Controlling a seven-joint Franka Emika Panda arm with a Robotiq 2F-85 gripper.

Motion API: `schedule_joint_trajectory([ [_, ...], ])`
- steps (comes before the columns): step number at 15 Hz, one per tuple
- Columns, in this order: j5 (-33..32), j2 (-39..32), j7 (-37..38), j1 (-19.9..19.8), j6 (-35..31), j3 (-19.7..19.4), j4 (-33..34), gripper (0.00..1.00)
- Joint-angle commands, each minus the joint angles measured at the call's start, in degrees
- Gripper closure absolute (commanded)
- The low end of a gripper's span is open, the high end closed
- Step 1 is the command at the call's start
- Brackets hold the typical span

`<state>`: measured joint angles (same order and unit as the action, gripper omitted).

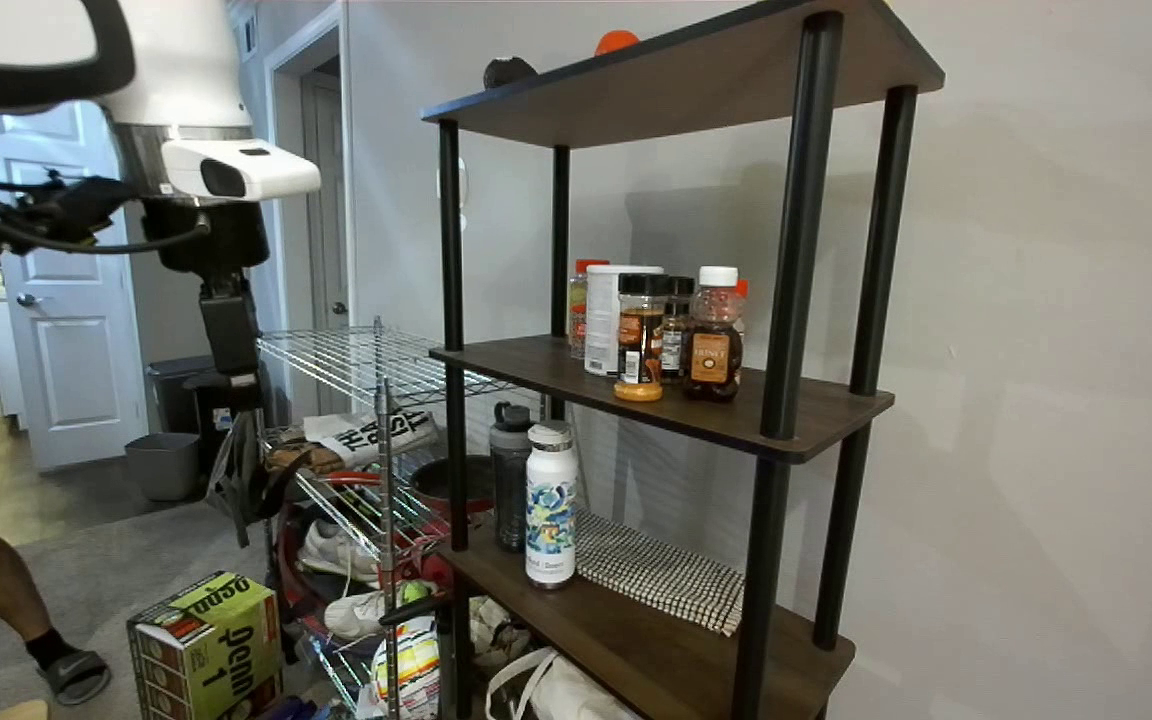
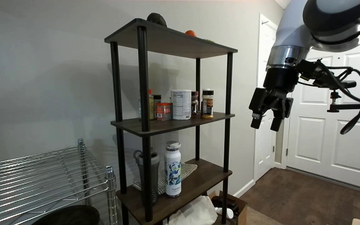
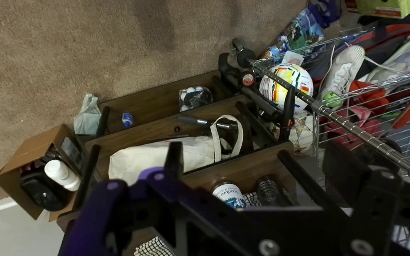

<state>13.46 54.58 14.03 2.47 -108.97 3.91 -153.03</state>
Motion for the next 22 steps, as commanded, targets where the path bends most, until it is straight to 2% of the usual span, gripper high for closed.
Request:
schedule_joint_trajectory([
  [1, 1.99, -1.68, -0.96, 0.36, -1.85, 0.78, 0.37, 0.0],
  [11, 1.88, -4.01, -0.08, 1.46, -8.57, 3.17, 0.01, 0.0],
  [14, 1.08, -5.05, 0.66, 1.16, -8.5, 3.84, 0.87, 0.0],
  [22, -0.04, -7.67, 3.51, 1.59, -14.04, 9.71, 2.19, 0.0],
])
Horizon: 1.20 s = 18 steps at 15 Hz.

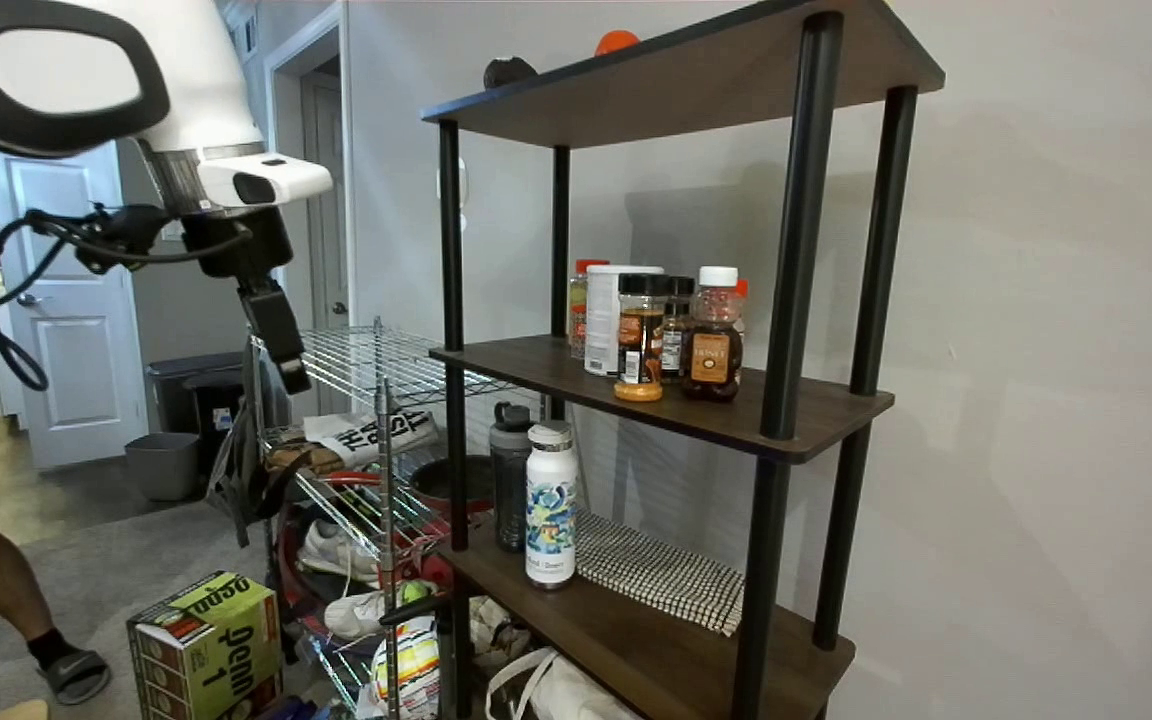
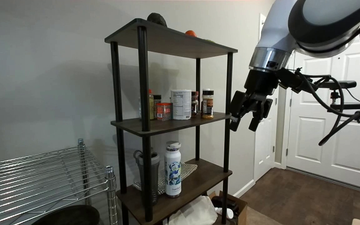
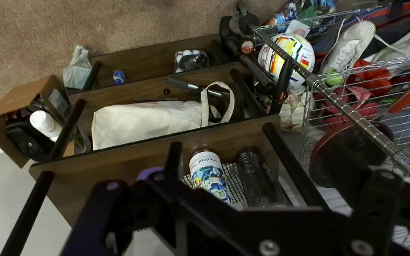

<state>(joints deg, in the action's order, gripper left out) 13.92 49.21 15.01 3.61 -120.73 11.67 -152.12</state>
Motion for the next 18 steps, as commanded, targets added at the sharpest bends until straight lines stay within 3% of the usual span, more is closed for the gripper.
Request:
schedule_joint_trajectory([
  [1, -0.58, -2.84, 2.93, 0.47, -2.95, 2.59, 1.63, 0.0],
  [8, -0.3, -6.27, 5.21, 0.2, -9.67, 3.41, 4.08, 0.0],
  [18, 0.99, -10.55, 3.86, 0.73, -18.26, -1.65, 6.83, 0.0],
])
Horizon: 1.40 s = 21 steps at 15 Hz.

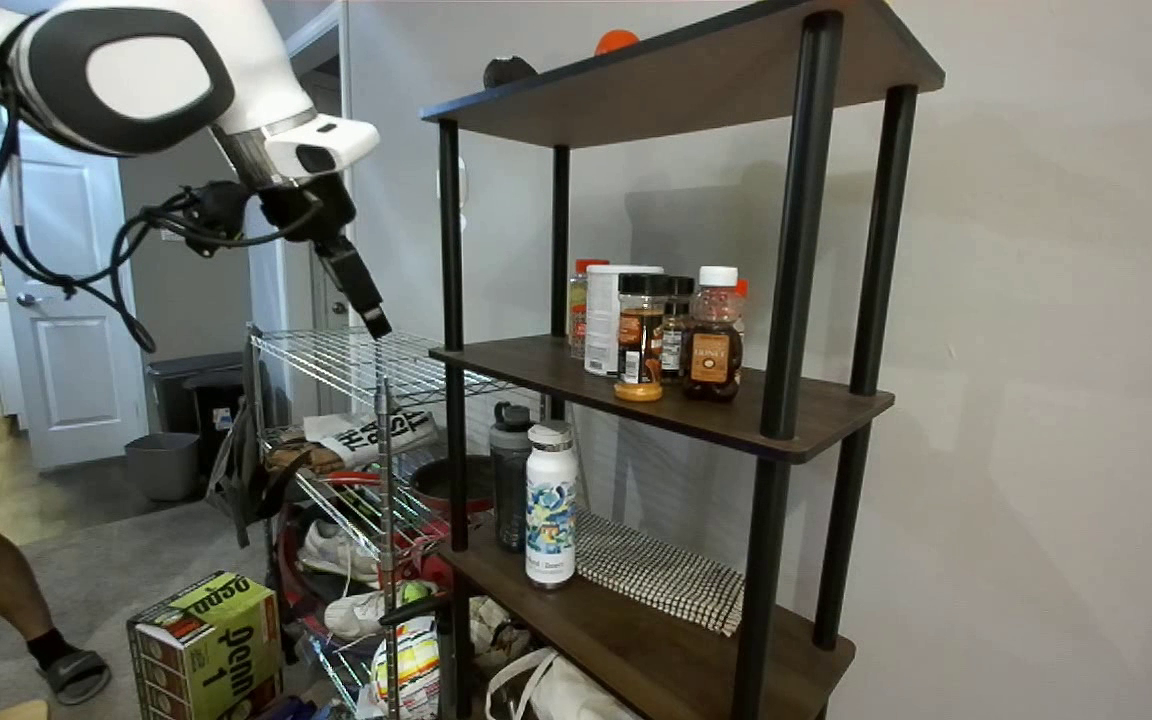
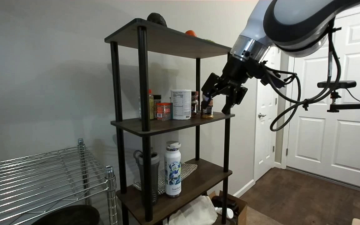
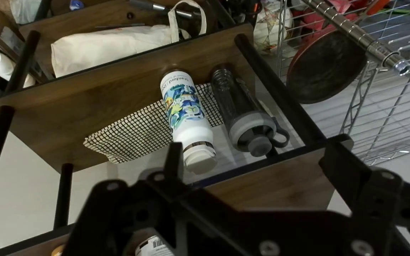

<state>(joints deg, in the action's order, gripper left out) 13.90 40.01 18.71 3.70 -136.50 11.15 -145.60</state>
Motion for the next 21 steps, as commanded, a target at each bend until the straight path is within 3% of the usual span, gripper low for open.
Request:
schedule_joint_trajectory([
  [1, 0.76, -1.46, 0.09, 0.6, -3.26, -1.23, 0.09, 0.0],
  [14, 1.42, -4.22, -0.44, 2.49, -6.17, -1.66, 0.02, 0.0],
  [21, 0.29, -9.74, 0.59, 2.46, -8.24, -0.79, 4.47, 0.0],
])
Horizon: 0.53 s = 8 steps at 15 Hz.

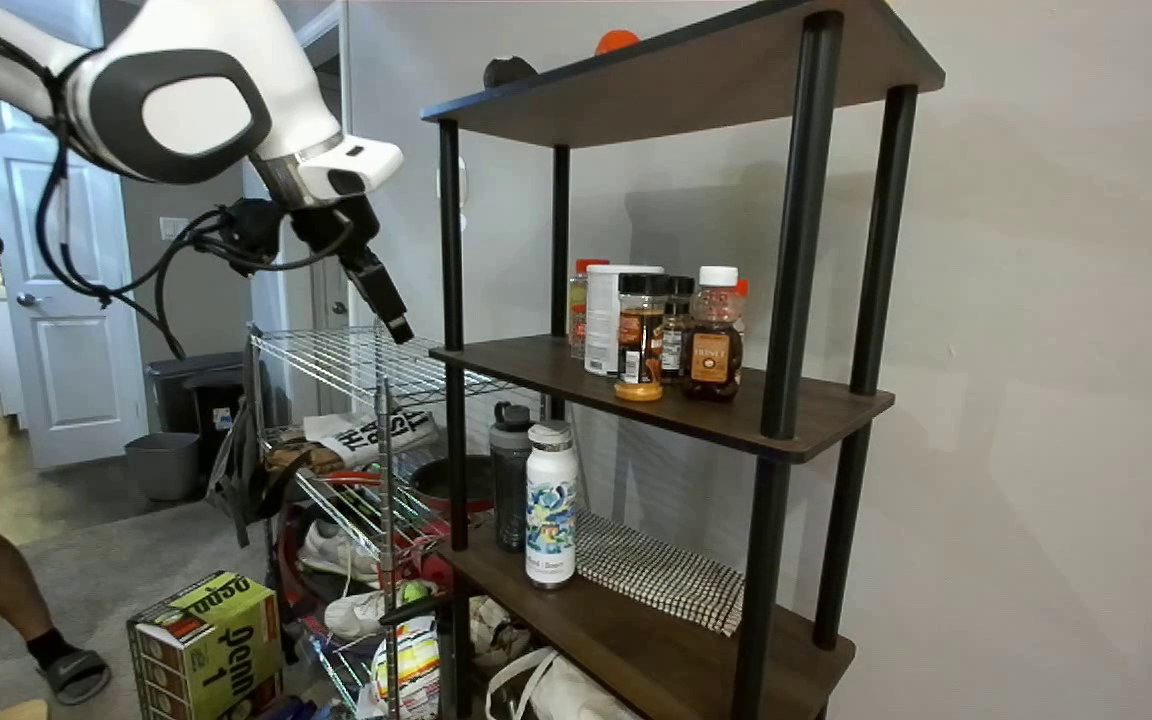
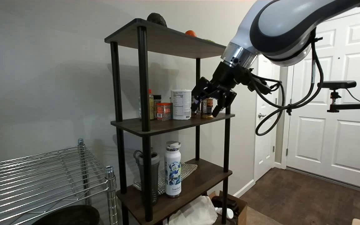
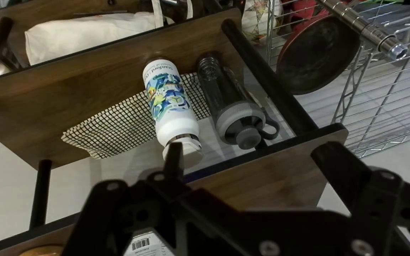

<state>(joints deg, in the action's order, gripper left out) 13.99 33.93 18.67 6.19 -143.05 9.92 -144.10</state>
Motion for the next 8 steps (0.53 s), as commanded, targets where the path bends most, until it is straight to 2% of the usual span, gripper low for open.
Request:
schedule_joint_trajectory([
  [1, 0.07, -4.6, 0.79, -0.11, -1.78, 0.55, 3.94, 0.0],
  [8, -3.46, -10.39, 2.24, -1.54, -1.42, 2.32, 11.0, 0.0],
])
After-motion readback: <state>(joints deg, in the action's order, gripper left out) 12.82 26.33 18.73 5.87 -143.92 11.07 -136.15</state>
